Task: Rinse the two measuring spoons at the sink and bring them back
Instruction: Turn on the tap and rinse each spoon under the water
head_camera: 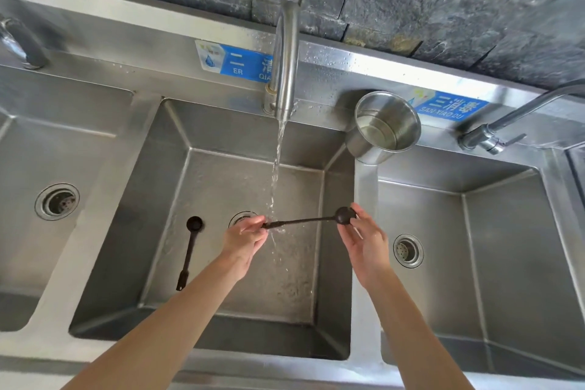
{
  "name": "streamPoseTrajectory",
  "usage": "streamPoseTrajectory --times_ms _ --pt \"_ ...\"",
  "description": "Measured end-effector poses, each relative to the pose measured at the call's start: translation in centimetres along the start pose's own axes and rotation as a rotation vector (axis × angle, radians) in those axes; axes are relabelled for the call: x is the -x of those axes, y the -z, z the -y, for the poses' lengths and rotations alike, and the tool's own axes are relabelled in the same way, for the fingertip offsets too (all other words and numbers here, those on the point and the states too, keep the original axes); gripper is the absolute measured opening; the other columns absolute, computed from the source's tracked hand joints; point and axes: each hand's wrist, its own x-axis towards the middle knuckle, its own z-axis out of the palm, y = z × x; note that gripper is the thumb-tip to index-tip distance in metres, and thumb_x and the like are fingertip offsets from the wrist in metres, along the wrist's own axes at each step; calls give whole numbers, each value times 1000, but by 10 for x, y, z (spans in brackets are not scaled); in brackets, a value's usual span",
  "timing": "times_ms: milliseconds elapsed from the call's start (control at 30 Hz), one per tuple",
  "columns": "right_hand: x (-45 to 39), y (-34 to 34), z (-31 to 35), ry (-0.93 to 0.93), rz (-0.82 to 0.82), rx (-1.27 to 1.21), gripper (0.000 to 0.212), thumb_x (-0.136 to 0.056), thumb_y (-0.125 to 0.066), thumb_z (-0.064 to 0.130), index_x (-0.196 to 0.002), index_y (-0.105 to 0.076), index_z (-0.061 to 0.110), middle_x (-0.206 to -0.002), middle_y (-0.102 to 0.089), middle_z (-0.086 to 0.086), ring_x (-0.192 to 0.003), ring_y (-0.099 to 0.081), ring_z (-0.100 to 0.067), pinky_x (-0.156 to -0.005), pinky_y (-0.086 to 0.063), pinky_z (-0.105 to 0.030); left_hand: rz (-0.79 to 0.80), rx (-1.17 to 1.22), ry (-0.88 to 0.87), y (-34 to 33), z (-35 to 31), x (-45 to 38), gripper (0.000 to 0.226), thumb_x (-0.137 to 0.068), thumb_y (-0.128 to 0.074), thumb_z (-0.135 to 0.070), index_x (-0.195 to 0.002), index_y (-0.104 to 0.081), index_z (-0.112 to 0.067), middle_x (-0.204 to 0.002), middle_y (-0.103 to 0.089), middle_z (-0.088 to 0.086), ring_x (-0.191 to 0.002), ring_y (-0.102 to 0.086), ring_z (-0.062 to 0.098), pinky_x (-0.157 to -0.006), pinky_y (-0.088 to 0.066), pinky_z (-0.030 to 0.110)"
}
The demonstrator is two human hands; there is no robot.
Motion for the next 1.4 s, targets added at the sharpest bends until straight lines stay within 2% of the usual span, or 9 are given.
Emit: streamPoseTrajectory --times_ms 200,367,500,667,900,1000,1067,1167,1400 --pt "-2 -3 -16 14 -127 561 14 -92 -71 21 -93 -81 32 -85 -82 -5 -76 -79 -15 -70 -63 -24 -131 -147 -39 18 -5 -4 9 -91 -68 0 -97 -74 -4 -99 -73 14 -89 -71 21 -92 -56 29" --pt "-7 -16 -32 144 -229 908 14 -95 -68 30 -82 -72 34 -62 -77 8 -58 -76 -9 -78 -65 -35 -178 -286 -81 34 -7 -10 4 -90 -74 -14 -93 -76 -13 -84 -72 6 -74 -65 15 -68 -56 22" --pt "-10 -26 -44 106 -242 1007 18 -95 -68 33 -79 -75 28 -57 -75 10 -55 -75 -6 -77 -65 -32 -212 -295 -93 52 -13 -12 3 -89 -75 -16 -90 -77 -16 -80 -72 4 -68 -67 10 -66 -59 22" --pt "-13 -42 -66 44 -242 951 29 -95 -71 29 -66 -71 28 -58 -75 9 -60 -77 -11 -77 -65 -33 -257 -217 -109 77 -27 -7 12 -86 -78 -11 -78 -78 -20 -85 -77 6 -63 -75 6 -57 -57 11" --pt "-19 -66 -99 -135 -234 842 27 -92 -70 24 -70 -74 9 -61 -76 -2 -69 -78 -24 -80 -65 -39 -199 -102 -138 100 -56 2 14 -85 -76 -3 -98 -77 -6 -95 -76 15 -82 -73 18 -64 -61 16" --pt "-15 -74 -120 -278 -245 790 24 -91 -71 20 -78 -75 0 -70 -77 -11 -68 -77 -28 -82 -65 -45 -131 -72 -181 110 -68 8 17 -87 -69 6 -101 -73 -4 -110 -73 19 -102 -71 27 -77 -63 24" --pt "-10 -77 -135 -395 -244 738 20 -91 -72 14 -79 -74 -2 -64 -73 -13 -52 -71 -24 -65 -67 -38 -95 -65 -220 117 -75 11 19 -88 -66 8 -94 -72 -9 -112 -72 19 -107 -69 28 -87 -61 30" --pt "-2 -78 -156 -547 -177 805 26 -97 -67 21 -87 -73 -2 -54 -69 -9 -36 -58 -14 -33 -48 -21 -179 -129 -233 127 -87 10 15 -84 -78 -12 -98 -74 -15 -98 -78 8 -92 -76 19 -79 -63 26" --pt "12 -67 -178 -678 -180 856 41 -96 -56 34 -66 -67 8 -40 -54 5 -30 -37 -6 -31 -29 -16 -278 -386 -262 136 -77 -4 19 -79 -83 -32 -89 -74 -19 -74 -77 3 -66 -74 6 -68 -62 20"
